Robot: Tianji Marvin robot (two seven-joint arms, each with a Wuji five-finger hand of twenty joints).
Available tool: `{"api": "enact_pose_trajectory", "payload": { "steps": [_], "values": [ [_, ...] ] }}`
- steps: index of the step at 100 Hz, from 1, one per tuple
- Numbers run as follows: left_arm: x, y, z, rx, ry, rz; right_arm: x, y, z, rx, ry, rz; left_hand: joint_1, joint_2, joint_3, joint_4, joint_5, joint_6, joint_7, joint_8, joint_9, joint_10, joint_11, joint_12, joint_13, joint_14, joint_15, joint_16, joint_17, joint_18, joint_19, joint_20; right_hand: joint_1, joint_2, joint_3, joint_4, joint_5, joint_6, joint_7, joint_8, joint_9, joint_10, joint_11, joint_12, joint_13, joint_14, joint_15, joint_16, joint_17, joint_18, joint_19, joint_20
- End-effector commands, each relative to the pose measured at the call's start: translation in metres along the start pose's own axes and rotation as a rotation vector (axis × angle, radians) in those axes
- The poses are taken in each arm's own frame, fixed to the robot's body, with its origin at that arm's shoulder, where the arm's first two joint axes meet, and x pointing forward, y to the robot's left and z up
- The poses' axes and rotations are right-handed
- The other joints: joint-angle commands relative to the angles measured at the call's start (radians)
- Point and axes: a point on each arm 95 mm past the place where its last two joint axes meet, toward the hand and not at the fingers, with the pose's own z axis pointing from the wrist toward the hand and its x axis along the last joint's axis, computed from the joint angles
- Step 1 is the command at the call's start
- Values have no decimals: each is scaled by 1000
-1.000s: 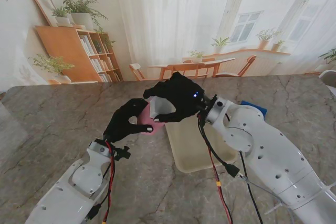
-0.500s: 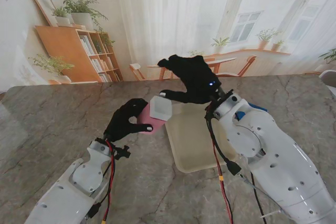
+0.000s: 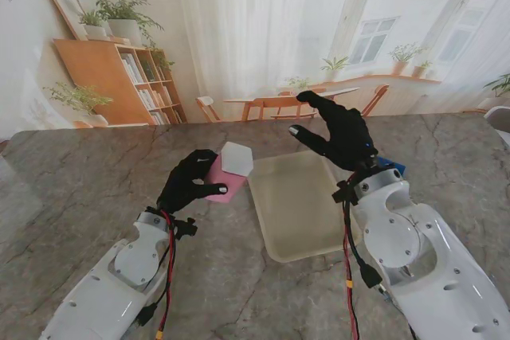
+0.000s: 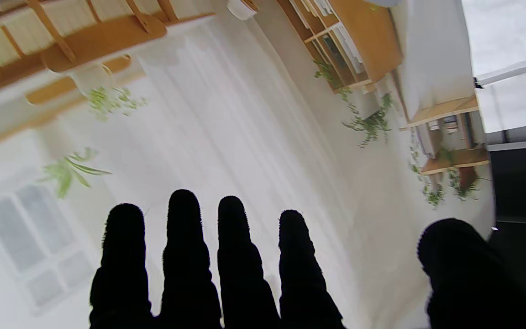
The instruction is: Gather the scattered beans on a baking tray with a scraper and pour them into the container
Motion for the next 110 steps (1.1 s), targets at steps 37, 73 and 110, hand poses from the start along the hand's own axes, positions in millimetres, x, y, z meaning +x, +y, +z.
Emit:
{"api": "enact_pose_trajectory", "payload": {
  "steps": [37,73,110],
  "values": [
    [-26,4,11,16,-107,-15,-63,-36,-60,93,-300,35,244,306,246,22,7,-120,193,81,65,-195,159,64,-14,-58,44,-9,-25,-38,35,-11,47,-73,77,45,87,-65,50,25,100,-68,-3,22,79,-39,2,8,17,-4,-29,1],
    [-46,7,11,6,-173,9,-81,-55,-92,70,-439,62,244,329,229,13,-14,-115,216,89,49,-200,170,67,-26,-62,48,-28,-31,-35,44,-21,25,-98,161,34,107,-75,67,19,126,-77,4,36,95,-35,13,22,16,-7,-39,14],
    [-64,12,5,-20,-223,17,-80,-57,-97,39,-464,96,244,352,204,8,-29,-94,236,105,36,-194,182,68,-37,-54,62,-60,-45,-25,62,-31,23,-98,170,29,136,-81,85,18,142,-79,7,42,103,-36,13,26,18,-8,-44,23]
  ]
}}
